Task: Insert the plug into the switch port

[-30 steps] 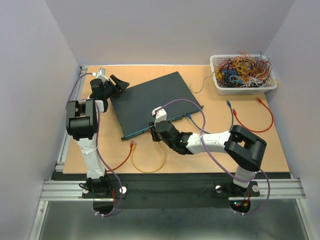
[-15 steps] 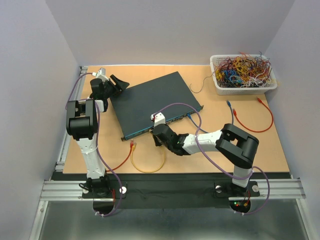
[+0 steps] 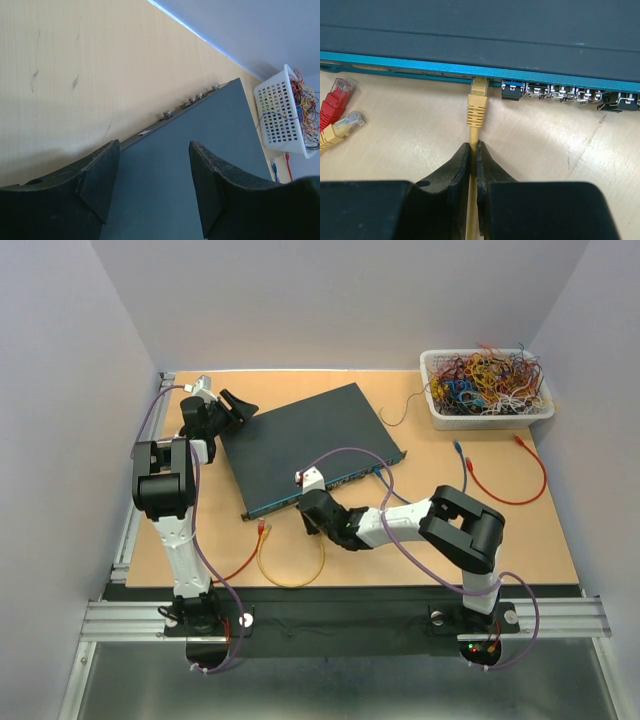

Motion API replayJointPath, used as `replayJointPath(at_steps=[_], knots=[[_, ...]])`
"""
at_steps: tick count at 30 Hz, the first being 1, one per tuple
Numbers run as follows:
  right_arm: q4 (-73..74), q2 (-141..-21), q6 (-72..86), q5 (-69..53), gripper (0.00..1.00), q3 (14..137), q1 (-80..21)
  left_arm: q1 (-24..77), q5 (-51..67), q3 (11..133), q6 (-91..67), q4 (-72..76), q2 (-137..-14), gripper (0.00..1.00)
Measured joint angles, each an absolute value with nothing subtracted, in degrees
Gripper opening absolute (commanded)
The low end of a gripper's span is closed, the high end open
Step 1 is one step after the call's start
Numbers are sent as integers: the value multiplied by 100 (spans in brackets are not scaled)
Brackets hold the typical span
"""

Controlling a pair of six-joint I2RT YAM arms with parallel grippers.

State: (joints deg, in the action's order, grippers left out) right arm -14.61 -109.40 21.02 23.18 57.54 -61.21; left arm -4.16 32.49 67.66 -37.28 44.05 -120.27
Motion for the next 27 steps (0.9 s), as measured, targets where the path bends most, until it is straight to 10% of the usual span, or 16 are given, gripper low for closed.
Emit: replayJointPath(at_steps=[23, 27], knots=[[-816, -11745, 2036, 2161, 0, 7341, -5854, -408, 3271, 6862, -3695, 4303, -12095, 60], [-784, -11858, 2062, 2115, 21, 7575, -5817, -408, 3273, 6866, -3693, 4294, -12097, 60]])
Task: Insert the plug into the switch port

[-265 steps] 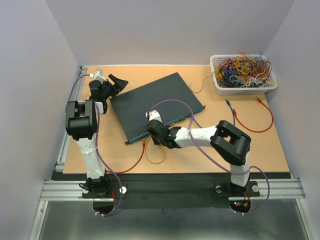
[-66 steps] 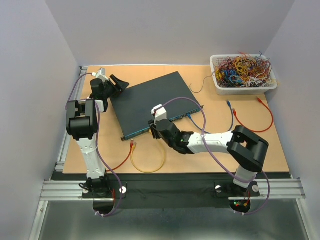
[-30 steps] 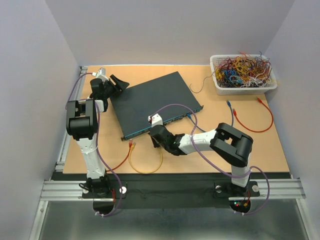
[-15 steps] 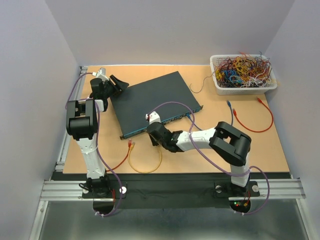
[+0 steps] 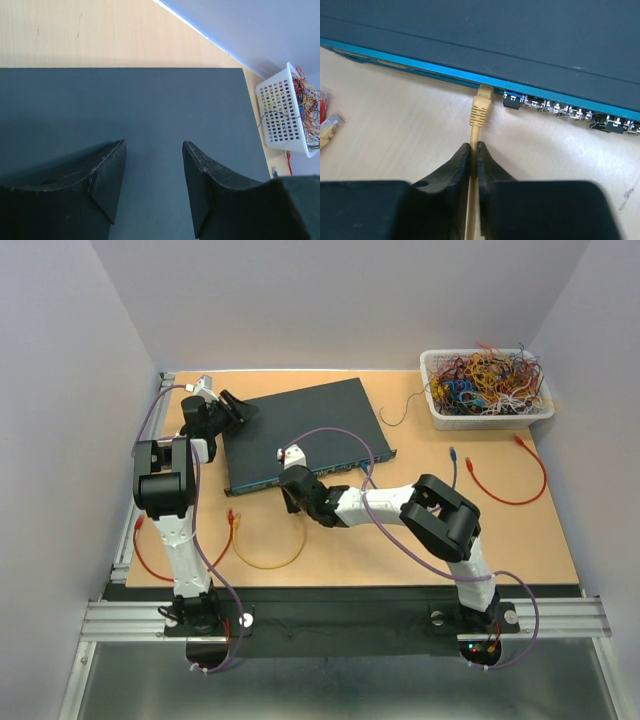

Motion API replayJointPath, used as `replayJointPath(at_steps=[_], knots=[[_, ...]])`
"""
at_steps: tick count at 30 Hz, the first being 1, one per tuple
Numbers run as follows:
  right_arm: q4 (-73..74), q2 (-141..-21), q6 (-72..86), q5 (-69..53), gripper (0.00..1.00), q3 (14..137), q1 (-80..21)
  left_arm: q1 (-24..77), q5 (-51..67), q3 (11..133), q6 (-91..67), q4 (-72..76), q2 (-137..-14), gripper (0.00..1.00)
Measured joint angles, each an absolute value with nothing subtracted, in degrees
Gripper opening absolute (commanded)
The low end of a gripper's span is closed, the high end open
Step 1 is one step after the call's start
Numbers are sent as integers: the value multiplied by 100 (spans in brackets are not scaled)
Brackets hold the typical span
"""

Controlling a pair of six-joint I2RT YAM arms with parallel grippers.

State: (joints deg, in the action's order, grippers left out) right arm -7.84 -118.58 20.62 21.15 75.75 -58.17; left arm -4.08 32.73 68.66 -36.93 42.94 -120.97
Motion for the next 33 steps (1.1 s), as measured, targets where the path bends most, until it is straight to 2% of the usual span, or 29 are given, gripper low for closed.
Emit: replayJointPath(at_steps=[4, 9, 16, 22, 33], knots=[[-880, -12040, 2078, 2071, 41, 7850, -5780, -408, 3275, 6866, -3693, 4292, -12099, 60], [-1387, -12064, 2106, 2040, 47, 8005, -5660, -408, 3273, 6869, -3693, 4292, -12099, 60], [-1656, -12031, 2126, 1946, 62, 7863, -5599, -408, 3260, 6866, -3693, 4303, -12099, 60], [-1715, -11441, 2097, 1962, 65, 7094, -5610, -386, 3114, 6737, -3691, 4379, -12005, 64], [-1704, -8783, 1984, 2727, 67, 5210, -5319, -204, 2532, 6147, -3616, 3970, -10661, 77]])
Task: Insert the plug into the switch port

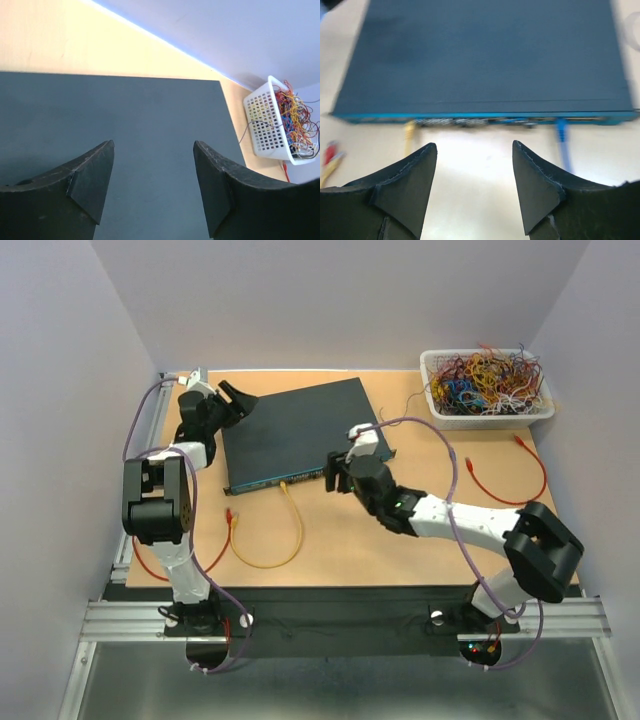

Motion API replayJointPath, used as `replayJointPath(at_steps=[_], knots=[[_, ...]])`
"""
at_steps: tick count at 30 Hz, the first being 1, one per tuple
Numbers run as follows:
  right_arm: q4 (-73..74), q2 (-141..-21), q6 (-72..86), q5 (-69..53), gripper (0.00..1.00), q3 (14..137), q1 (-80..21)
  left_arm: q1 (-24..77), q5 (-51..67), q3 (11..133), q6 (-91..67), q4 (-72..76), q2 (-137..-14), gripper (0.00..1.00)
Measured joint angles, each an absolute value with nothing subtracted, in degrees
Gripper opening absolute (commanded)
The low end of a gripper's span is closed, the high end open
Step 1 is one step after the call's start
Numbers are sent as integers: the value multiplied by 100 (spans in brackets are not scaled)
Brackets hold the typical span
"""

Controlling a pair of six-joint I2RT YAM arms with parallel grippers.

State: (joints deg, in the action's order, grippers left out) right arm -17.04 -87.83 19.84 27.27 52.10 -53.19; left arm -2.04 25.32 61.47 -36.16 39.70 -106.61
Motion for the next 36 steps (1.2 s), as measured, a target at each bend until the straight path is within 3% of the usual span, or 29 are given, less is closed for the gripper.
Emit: replayJointPath(at_steps=[4, 9, 14, 21, 36], knots=[[-1422, -8272, 2038, 3009, 68, 4810, -4654, 58, 2314, 6020, -3426, 3732, -10204, 79], [-895, -7979, 2154, 3059, 57, 4668, -4128, 440, 2045, 5634, -3173, 3299, -9590, 79], [-808, -7765, 2200, 2051, 54, 4606, -4056, 600, 1651, 5323, -2899, 2764, -9043, 83], [-825, -8720, 2255, 388, 54, 4694, -4383, 366, 987, 5290, -2718, 2202, -8770, 84], [-947, -10886, 2368, -309, 55, 6740, -4847, 97, 471, 3732, -2816, 2080, -8171, 83]])
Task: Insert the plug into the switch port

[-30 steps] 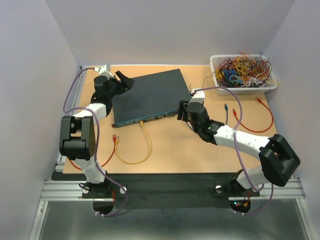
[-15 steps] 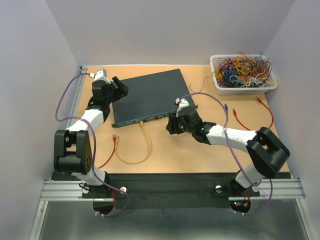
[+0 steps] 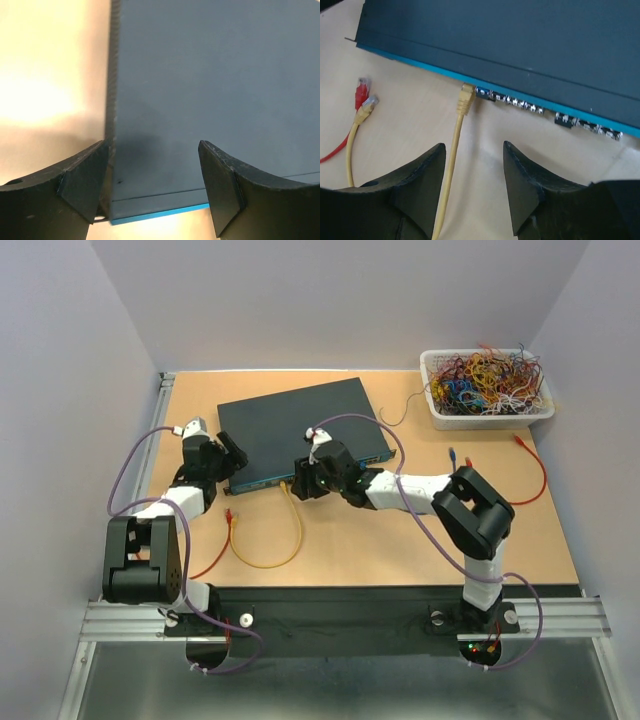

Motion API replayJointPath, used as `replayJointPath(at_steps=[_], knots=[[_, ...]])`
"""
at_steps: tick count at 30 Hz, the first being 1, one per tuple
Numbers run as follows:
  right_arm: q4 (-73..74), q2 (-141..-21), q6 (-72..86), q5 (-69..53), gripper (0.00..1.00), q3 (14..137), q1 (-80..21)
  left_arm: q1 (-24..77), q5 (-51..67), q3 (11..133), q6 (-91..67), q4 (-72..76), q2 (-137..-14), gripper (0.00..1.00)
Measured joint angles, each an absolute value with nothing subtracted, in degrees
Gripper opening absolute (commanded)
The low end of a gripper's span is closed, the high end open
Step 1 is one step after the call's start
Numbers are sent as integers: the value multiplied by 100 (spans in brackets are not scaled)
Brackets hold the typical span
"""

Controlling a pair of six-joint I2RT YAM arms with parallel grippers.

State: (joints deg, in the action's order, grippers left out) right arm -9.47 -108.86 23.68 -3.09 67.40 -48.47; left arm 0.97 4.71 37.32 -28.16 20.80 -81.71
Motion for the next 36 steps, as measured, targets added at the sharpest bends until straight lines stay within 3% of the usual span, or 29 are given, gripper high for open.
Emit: replayJointPath(at_steps=[3, 10, 19, 23, 26, 29, 36], knots=[[-913, -11205, 2379, -296, 55, 7022, -4847, 62, 414, 3616, -2814, 2073, -8143, 83], [-679, -11638, 2377, -187, 54, 7487, -4925, 62, 438, 3538, -2718, 2121, -8012, 72], [-458, -12007, 2377, -143, 43, 7852, -5092, 25, 735, 3581, -2567, 2171, -8591, 63], [-336, -12112, 2357, -34, 28, 8029, -5137, 10, 753, 3581, -2563, 2185, -8589, 55], [-255, -12223, 2338, 82, 20, 8221, -5192, -27, 792, 3581, -2567, 2196, -8586, 41], [-165, -12304, 2338, 207, 18, 8283, -5247, -40, 829, 3559, -2565, 2239, -8586, 29], [106, -12401, 2344, 408, 17, 8501, -5293, -40, 854, 3454, -2567, 2421, -8586, 27]])
